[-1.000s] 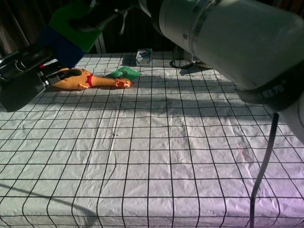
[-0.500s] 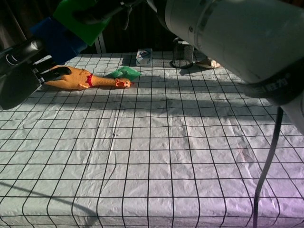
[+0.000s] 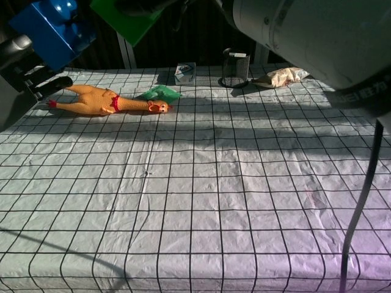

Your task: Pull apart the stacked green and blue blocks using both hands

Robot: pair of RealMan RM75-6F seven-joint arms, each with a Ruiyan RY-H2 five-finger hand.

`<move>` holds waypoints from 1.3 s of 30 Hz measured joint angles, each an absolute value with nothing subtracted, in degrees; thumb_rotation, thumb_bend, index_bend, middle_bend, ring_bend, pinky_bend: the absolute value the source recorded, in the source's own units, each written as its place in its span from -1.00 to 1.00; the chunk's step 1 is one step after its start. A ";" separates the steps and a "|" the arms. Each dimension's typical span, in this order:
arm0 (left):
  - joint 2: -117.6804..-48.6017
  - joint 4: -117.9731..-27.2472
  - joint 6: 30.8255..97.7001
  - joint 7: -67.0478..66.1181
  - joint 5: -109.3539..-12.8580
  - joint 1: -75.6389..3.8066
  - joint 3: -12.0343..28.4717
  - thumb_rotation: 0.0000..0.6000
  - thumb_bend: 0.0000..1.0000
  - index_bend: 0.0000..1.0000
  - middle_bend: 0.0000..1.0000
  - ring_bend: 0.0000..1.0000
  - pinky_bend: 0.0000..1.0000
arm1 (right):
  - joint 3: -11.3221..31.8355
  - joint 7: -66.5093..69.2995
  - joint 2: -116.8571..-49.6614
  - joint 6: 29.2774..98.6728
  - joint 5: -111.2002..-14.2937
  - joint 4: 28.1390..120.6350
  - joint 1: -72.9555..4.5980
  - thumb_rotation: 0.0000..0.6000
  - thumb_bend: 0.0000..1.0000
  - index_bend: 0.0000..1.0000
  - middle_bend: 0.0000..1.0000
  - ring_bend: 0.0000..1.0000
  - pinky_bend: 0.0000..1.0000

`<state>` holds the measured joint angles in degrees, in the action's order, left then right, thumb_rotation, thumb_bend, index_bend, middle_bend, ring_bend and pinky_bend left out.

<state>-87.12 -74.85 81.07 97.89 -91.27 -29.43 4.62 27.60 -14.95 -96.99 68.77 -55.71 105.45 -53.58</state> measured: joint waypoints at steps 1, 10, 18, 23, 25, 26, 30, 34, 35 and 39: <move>-86.96 -74.48 81.21 97.23 -91.00 -29.16 4.65 1.00 0.30 0.54 0.72 0.04 0.03 | 27.65 -14.63 -96.45 68.92 -55.89 105.52 -53.21 1.00 -0.32 0.92 0.41 0.24 0.29; -86.61 -70.33 77.14 74.40 -82.51 -26.24 4.90 1.00 0.29 0.54 0.72 0.04 0.03 | 21.93 -17.06 -87.21 67.09 -55.77 100.31 -47.95 1.00 -0.32 0.89 0.41 0.24 0.29; -89.68 -67.37 72.40 41.68 -72.57 -25.25 6.52 1.00 0.29 0.54 0.71 0.04 -0.02 | 14.13 -14.88 -89.38 60.70 -55.53 85.27 -45.24 1.00 -0.32 0.66 0.40 0.06 0.12; -93.29 -64.85 67.18 27.61 -65.95 -25.85 8.91 1.00 0.30 0.52 0.68 -0.04 -0.31 | 10.58 -14.24 -94.28 55.84 -56.02 76.23 -44.88 1.00 -0.32 0.47 0.26 -0.08 0.03; -94.25 -64.28 64.72 25.00 -64.38 -26.38 9.99 1.00 0.29 0.47 0.61 -0.09 -0.41 | 9.67 -14.30 -95.54 54.35 -56.58 74.43 -44.87 1.00 -0.32 0.32 0.13 -0.18 -0.02; -94.55 -64.14 63.84 24.07 -63.94 -26.61 10.39 1.00 0.26 0.42 0.53 -0.14 -0.46 | 9.42 -14.60 -95.64 53.86 -56.70 74.22 -44.90 1.00 -0.32 0.25 0.08 -0.22 -0.05; -95.12 -64.24 61.57 22.77 -63.42 -27.20 11.47 1.00 0.10 0.06 -0.01 -0.43 -0.59 | 9.26 -14.89 -95.04 53.14 -57.63 75.13 -44.79 1.00 -0.32 -0.32 -0.30 -0.52 -0.21; -94.75 -64.66 60.55 25.14 -65.27 -27.06 11.33 1.00 -0.09 -0.45 -0.54 -0.79 -0.81 | 9.59 -13.28 -92.81 52.60 -58.69 77.41 -44.38 1.00 -0.34 -0.97 -0.82 -0.96 -0.52; -94.58 -64.81 60.34 25.70 -65.83 -26.98 11.21 1.00 -0.13 -0.54 -0.61 -0.86 -0.84 | 9.67 -13.11 -92.16 52.48 -58.85 78.02 -44.29 1.00 -0.37 -1.00 -0.91 -0.99 -0.59; -93.28 -66.08 58.96 26.95 -68.36 -26.72 9.97 1.00 -0.25 -0.80 -0.80 -1.00 -0.89 | 9.93 -12.58 -89.19 52.36 -59.63 81.13 -43.77 1.00 -0.45 -1.00 -1.00 -1.00 -0.70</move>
<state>-93.28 -66.08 58.96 26.95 -68.36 -26.72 9.97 9.93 -12.58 -89.19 52.36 -59.63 81.13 -43.77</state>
